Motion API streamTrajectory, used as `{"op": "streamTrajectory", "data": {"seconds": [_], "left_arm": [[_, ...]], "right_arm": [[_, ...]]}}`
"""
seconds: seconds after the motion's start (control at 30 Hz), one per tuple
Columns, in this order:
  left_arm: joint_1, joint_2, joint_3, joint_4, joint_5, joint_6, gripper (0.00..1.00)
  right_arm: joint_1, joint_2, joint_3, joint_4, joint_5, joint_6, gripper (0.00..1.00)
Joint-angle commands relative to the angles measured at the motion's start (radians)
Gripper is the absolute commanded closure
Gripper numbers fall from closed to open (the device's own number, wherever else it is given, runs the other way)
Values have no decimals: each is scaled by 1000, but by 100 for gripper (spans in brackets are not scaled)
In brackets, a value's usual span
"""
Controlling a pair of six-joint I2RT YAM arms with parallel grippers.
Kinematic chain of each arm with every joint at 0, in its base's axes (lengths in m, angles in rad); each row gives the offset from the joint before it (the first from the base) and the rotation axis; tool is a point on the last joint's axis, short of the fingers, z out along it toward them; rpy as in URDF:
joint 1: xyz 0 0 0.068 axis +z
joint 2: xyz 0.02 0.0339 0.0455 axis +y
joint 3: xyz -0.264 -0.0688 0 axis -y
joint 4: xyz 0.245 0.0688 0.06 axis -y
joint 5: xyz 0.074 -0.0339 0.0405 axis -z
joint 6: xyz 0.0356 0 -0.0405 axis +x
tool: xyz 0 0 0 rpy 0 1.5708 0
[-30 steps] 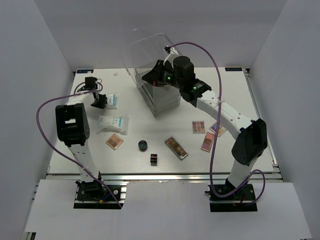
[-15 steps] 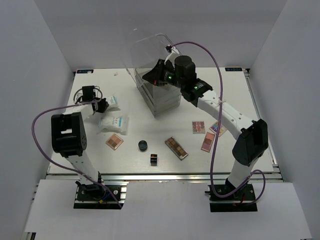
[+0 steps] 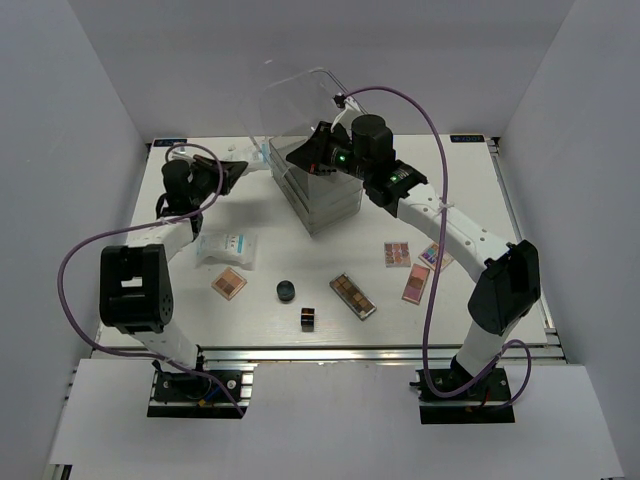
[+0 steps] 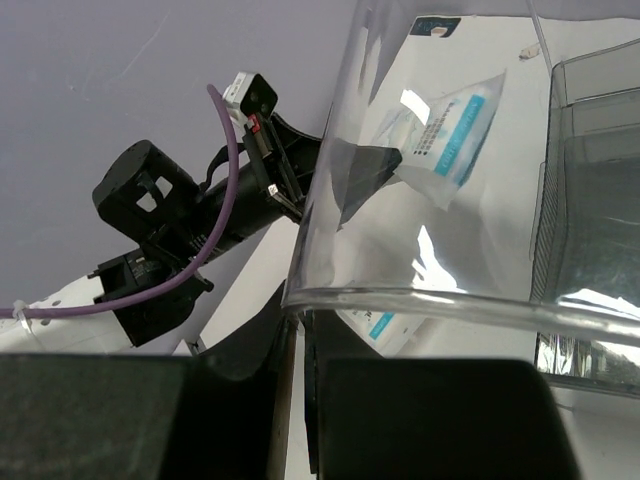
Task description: Organize the makeup
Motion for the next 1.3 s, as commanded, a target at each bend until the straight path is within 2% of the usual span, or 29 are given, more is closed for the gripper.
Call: {"op": "streamTrajectory", "data": {"seconds": [0.0,0.2,0.37,0.57,0.67,0.7,0.87,0.9,1.0,1.07,1.17,1.27], "left_arm": [[-69,22,28,184,115,-27,100],[-148,124,122,348,170,-70,100],[-188,212,192,408,189,-124,100],[-217,272,277,360,203,-115,99],[-231,293,283,345,209,-121,93],[-234,296,286,339,212,-121,86],[-257,321,309,324,235,-124,71],[-260,322,311,321,236,-124,58],[-260,299,308,304,230,-101,38],[-260,283,314,267,214,-67,33],[-257,263,343,167,204,2,33],[-249,214,361,-21,149,106,37]], "right_arm": [[-4,-69,21,117,-12,-7,99],[-4,-66,29,117,-11,-10,100],[-6,-69,27,117,-14,-7,100],[-6,-69,24,120,-9,-7,100],[-7,-66,26,122,-9,-4,100],[-6,-66,27,122,-9,-4,100],[-7,-66,26,122,-8,-5,100],[-7,-66,24,123,-9,-5,100],[-10,-69,21,122,-6,-7,100],[-10,-70,18,122,-8,-7,100],[-10,-72,17,123,-9,-7,100],[-12,-73,17,122,-9,-7,100]]}}
